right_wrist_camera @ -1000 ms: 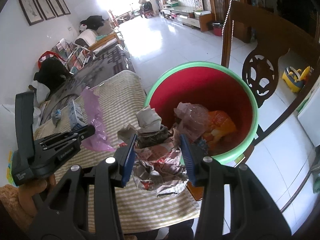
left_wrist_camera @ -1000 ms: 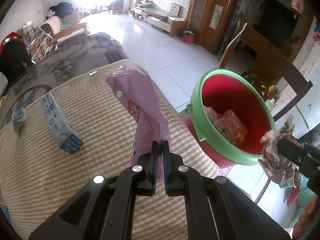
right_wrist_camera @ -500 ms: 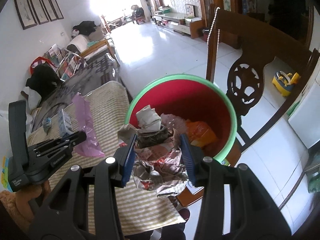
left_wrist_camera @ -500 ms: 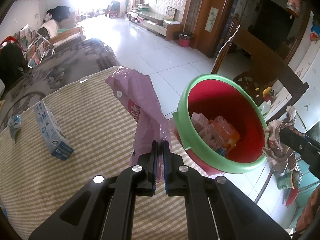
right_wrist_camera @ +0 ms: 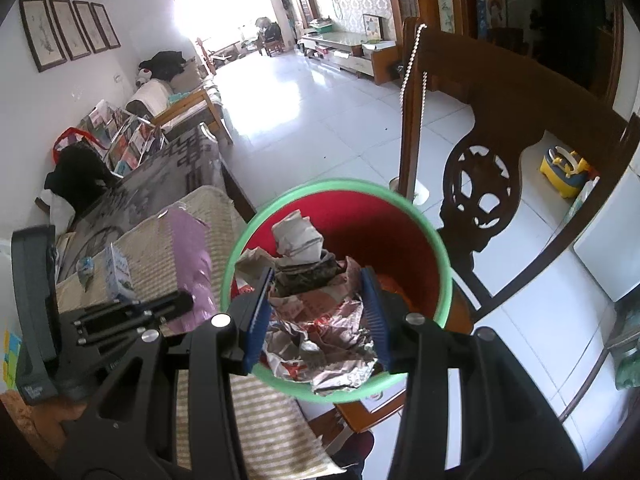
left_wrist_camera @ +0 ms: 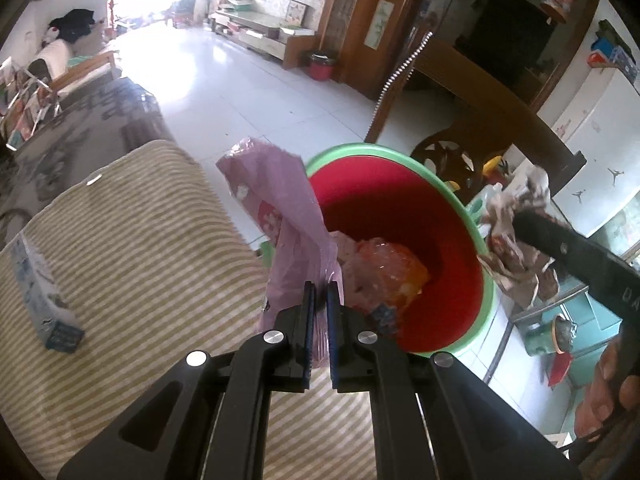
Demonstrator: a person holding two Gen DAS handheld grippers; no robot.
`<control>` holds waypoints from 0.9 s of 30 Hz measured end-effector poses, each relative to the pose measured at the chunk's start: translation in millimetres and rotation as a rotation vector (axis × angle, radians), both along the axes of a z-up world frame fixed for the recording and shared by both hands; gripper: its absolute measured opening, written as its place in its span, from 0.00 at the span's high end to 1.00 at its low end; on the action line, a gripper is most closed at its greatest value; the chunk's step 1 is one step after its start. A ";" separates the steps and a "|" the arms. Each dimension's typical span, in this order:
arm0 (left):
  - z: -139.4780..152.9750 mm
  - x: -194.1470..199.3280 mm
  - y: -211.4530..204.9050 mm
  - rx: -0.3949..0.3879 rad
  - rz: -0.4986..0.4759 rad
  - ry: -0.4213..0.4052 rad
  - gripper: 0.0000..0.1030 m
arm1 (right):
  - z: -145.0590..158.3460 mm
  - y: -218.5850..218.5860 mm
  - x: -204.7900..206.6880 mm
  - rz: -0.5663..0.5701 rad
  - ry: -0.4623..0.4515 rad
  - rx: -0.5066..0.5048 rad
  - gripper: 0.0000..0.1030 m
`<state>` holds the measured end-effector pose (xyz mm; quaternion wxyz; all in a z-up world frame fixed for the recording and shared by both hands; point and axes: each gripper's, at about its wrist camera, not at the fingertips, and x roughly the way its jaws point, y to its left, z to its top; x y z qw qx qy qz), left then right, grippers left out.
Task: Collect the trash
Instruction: 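Open both grippers over the bucket to drop the pink wrapper and newspaper wad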
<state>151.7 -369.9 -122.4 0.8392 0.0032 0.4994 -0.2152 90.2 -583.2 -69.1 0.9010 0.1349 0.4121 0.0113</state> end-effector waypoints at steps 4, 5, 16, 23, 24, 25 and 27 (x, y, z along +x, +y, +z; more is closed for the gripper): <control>-0.5 4.8 -18.2 -0.005 -0.035 0.018 0.97 | 1.1 -9.9 11.4 -0.001 -0.005 -0.002 0.57; -0.2 5.4 -21.2 -0.009 -0.042 0.021 0.97 | 1.1 -12.1 14.3 -0.002 -0.006 0.001 0.57; -0.5 26.0 -52.6 -0.042 -0.067 0.058 0.97 | -6.7 -25.1 37.6 -0.008 0.008 0.019 0.57; 2.0 26.3 -48.0 -0.011 -0.049 0.022 0.33 | -15.3 -29.4 42.7 -0.023 0.032 0.045 0.21; 6.8 23.9 -42.8 -0.013 -0.032 -0.009 0.34 | -16.0 -29.3 41.8 -0.025 0.030 0.054 0.19; 9.2 22.9 -38.5 -0.013 -0.026 -0.017 0.34 | -16.6 -28.0 41.4 -0.024 0.032 0.061 0.19; 12.4 21.0 -28.4 -0.004 -0.010 -0.028 0.34 | -18.3 -23.0 39.6 -0.022 0.036 0.060 0.19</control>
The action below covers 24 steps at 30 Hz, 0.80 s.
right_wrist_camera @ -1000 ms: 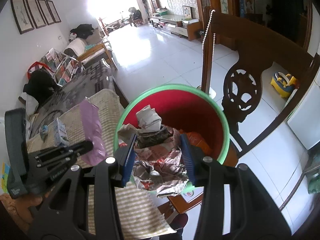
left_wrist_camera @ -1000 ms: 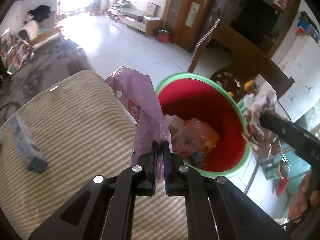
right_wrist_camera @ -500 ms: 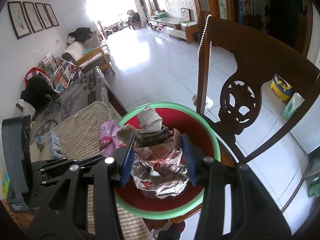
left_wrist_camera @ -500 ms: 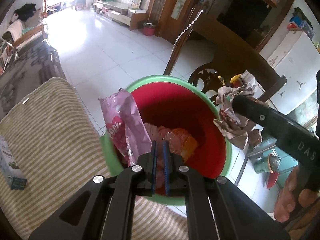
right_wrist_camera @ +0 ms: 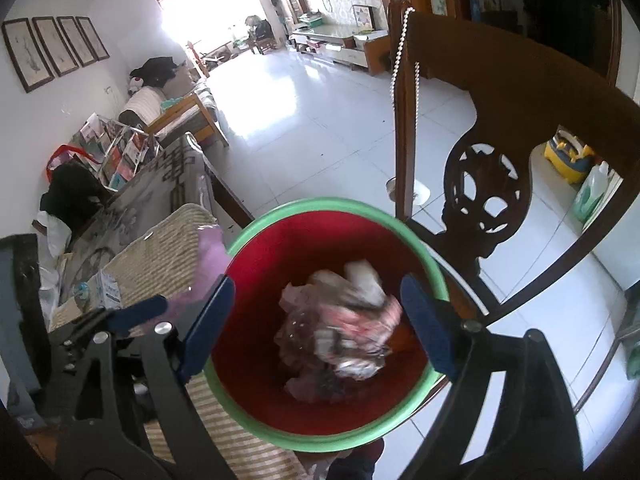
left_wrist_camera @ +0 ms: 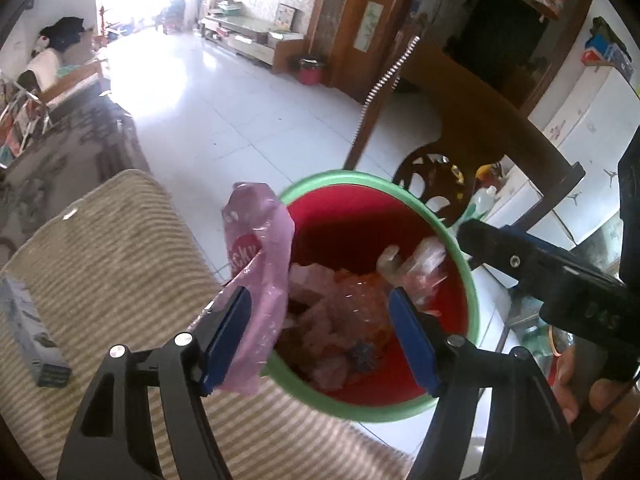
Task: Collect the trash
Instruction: 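Open both grippers over the bucket to drop the pink wrapper and newspaper wad, then grasp the crumpled blue wrapper with the left gripper while the right gripper grasps the blue-white toothpaste carton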
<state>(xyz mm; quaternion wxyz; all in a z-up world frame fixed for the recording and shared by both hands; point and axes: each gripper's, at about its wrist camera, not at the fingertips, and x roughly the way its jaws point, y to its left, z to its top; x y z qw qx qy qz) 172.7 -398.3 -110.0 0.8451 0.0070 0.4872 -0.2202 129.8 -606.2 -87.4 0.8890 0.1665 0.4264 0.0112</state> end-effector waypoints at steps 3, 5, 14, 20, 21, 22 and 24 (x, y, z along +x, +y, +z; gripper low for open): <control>-0.1 -5.4 22.7 0.013 0.050 -0.010 0.33 | -3.5 9.5 -3.1 0.005 0.009 0.013 0.19; -2.8 -9.0 41.5 0.011 0.088 0.003 0.33 | -7.0 19.3 -3.3 0.011 0.020 0.018 0.19; -11.6 -31.8 180.9 0.006 0.348 0.021 0.32 | -12.2 144.0 20.4 0.196 0.048 0.006 0.19; -31.7 -52.0 307.9 0.031 0.569 0.074 0.32 | -28.9 266.6 47.5 0.405 0.094 -0.074 0.19; -34.9 -54.1 328.8 0.042 0.599 0.082 0.32 | -35.1 290.7 55.2 0.440 0.109 -0.087 0.19; -36.5 -55.5 348.9 0.051 0.626 0.084 0.32 | -41.2 311.6 61.6 0.469 0.124 -0.099 0.19; -34.5 -56.1 381.7 0.061 0.667 0.073 0.32 | -54.4 351.7 73.1 0.519 0.152 -0.134 0.19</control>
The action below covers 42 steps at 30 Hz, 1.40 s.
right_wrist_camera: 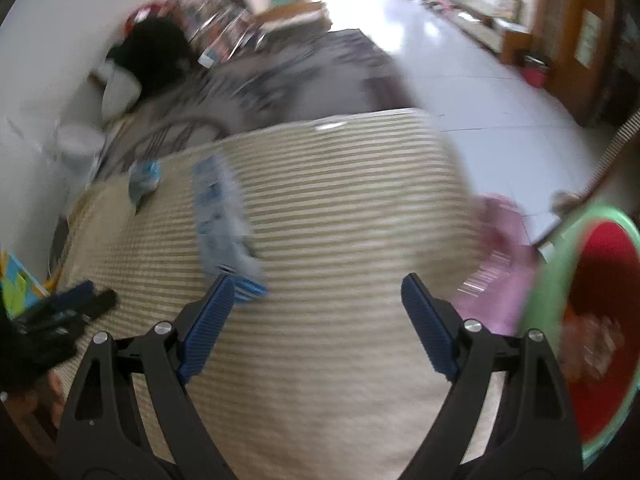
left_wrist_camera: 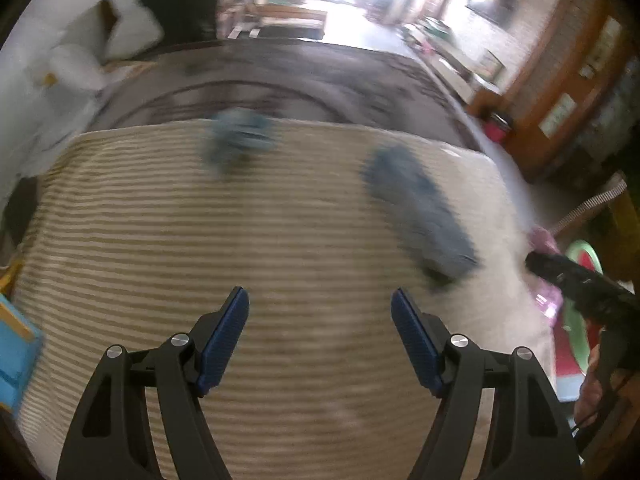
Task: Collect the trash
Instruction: 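Grasp the crumpled blue wrapper with the left gripper while the right gripper grasps the blue-white toothpaste carton, then carry the blue wrapper with the left gripper while the right gripper carries the carton over the bucket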
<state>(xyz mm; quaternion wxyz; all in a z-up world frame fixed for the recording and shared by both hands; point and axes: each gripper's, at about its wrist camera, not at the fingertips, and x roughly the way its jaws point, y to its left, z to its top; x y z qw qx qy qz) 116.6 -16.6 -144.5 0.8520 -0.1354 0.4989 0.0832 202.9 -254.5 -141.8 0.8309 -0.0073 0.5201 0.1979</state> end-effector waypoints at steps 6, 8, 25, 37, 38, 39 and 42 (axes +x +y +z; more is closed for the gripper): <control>5.3 24.7 68.3 0.082 0.029 -0.039 0.32 | -32.4 74.0 21.3 0.052 0.008 -0.106 0.19; 4.5 44.9 81.1 0.091 0.010 -0.041 0.32 | -41.2 81.0 23.3 0.049 0.036 -0.130 0.37; -59.4 149.5 72.6 0.153 -0.190 -0.015 0.35 | -10.0 21.2 -71.1 -0.106 0.106 0.023 0.61; -43.8 121.6 63.9 0.170 -0.239 -0.013 0.89 | 10.7 -6.5 -97.4 -0.189 0.044 0.064 0.61; -41.3 116.2 62.3 0.169 -0.240 -0.020 0.89 | 12.4 -9.4 -99.0 -0.197 0.039 0.069 0.61; -40.3 112.1 60.5 0.169 -0.240 -0.025 0.89 | 13.5 -11.8 -99.5 -0.202 0.035 0.072 0.61; -38.7 95.2 53.5 0.168 -0.242 -0.027 0.89 | 16.4 -18.5 -102.1 -0.220 0.023 0.084 0.61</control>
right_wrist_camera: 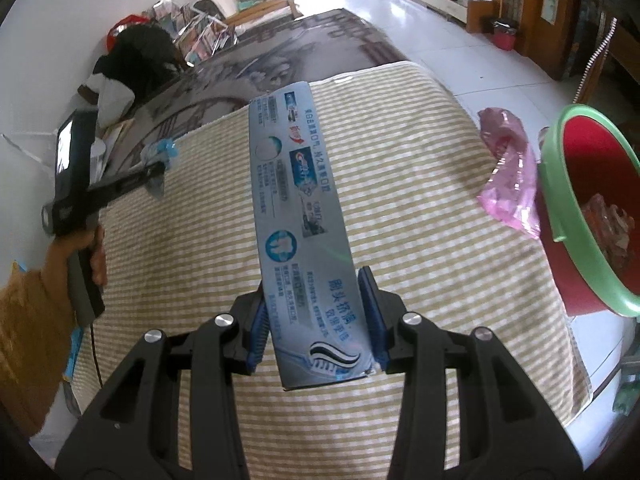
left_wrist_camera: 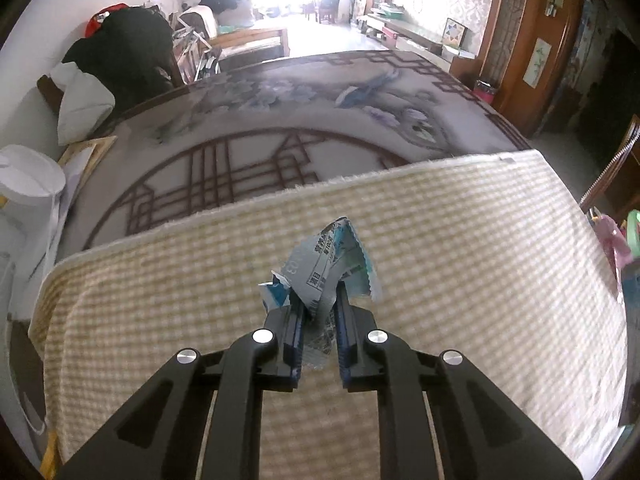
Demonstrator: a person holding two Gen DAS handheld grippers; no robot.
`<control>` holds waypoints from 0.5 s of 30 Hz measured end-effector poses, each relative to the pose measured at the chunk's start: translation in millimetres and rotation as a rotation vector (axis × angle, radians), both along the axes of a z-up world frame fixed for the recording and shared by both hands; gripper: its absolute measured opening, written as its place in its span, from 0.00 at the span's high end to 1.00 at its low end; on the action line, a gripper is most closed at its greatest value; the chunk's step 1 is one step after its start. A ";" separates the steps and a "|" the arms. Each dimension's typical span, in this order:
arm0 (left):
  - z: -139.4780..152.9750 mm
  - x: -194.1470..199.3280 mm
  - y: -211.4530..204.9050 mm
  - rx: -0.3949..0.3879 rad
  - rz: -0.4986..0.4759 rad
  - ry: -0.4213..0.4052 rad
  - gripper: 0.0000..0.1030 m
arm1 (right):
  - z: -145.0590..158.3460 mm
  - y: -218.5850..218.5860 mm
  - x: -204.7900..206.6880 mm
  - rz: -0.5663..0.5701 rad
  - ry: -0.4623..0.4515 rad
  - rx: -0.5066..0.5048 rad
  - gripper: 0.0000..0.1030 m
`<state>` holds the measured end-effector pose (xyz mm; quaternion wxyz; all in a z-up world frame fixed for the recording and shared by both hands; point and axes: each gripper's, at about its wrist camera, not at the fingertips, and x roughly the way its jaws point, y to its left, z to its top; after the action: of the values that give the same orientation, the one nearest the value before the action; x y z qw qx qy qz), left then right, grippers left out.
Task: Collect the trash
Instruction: 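Carry the blue wrapper with the left gripper while the right gripper carries the carton over the bucket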
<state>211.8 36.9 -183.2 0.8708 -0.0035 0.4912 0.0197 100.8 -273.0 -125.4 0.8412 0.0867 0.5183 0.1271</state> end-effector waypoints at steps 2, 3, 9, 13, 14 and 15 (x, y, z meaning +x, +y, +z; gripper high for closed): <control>0.9 -11.1 -6.0 -0.005 -0.008 0.002 0.89 | 2.3 -4.3 -4.4 -0.011 -0.013 0.004 0.61; 2.4 -18.3 -11.3 -0.003 -0.018 0.001 0.89 | 2.5 -5.9 -6.3 -0.016 -0.017 0.005 0.61; 12.7 -37.5 -43.9 -0.011 -0.091 0.002 0.89 | 5.9 -23.4 -15.6 -0.064 -0.030 0.027 0.61; 25.4 -40.5 -64.1 -0.046 -0.123 -0.019 0.89 | 9.2 -31.3 -22.5 -0.078 -0.042 0.034 0.61; 28.7 -41.6 -70.6 -0.054 -0.134 -0.025 0.89 | 10.8 -34.0 -24.7 -0.082 -0.047 0.033 0.61; 31.1 -42.4 -76.1 -0.060 -0.144 -0.028 0.89 | 11.8 -35.9 -26.0 -0.086 -0.051 0.031 0.61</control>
<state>169.4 -39.2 -152.1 0.8763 0.0055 0.4783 -0.0577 74.8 -308.9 -113.7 0.8573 0.1185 0.4907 0.1012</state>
